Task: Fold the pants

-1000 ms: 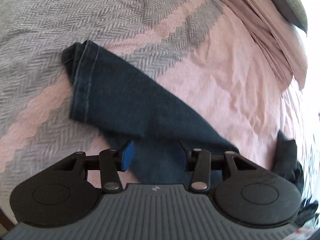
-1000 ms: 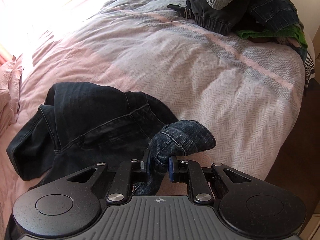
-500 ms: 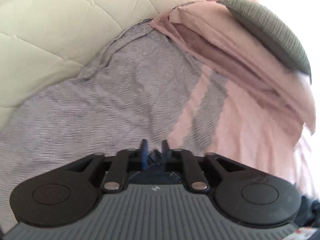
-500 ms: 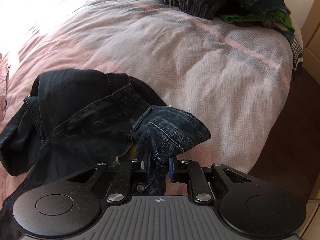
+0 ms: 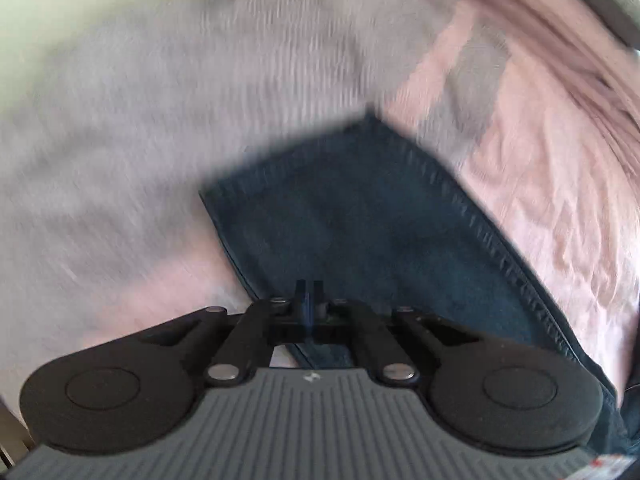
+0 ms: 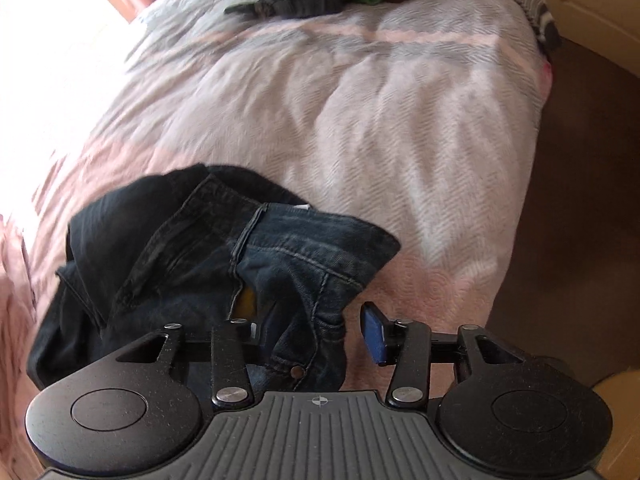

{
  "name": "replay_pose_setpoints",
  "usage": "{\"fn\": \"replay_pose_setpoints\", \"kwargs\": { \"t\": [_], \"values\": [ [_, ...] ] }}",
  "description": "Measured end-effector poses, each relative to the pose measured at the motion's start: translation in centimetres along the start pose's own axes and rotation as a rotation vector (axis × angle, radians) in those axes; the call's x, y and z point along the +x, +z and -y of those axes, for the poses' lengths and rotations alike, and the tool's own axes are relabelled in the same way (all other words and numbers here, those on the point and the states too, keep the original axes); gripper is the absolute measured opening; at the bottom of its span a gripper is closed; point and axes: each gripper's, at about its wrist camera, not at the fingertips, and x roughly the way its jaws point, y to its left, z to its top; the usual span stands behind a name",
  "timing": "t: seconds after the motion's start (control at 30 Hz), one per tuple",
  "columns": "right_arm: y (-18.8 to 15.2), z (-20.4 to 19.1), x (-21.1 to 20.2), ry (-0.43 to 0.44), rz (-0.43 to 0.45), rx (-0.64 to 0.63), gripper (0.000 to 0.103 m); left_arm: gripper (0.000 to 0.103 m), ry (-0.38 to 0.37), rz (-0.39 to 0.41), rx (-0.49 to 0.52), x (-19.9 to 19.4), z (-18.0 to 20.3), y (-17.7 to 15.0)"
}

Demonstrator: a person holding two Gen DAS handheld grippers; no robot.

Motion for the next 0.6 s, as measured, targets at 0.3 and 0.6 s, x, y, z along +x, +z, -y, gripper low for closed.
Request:
{"fn": "replay_pose_setpoints", "kwargs": {
  "t": [0.3, 0.6],
  "values": [
    [-0.4, 2.8, 0.3, -0.088, -0.082, -0.004, 0.028, 0.009, 0.144, -0.079, 0.098, -4.6, -2.9, -0.8],
    [4.5, -1.4, -0.6, -0.027, 0.052, -0.173, 0.049, 0.032, -0.169, -0.108, 0.371, -3.7, 13.7, -7.0]
  ]
}}
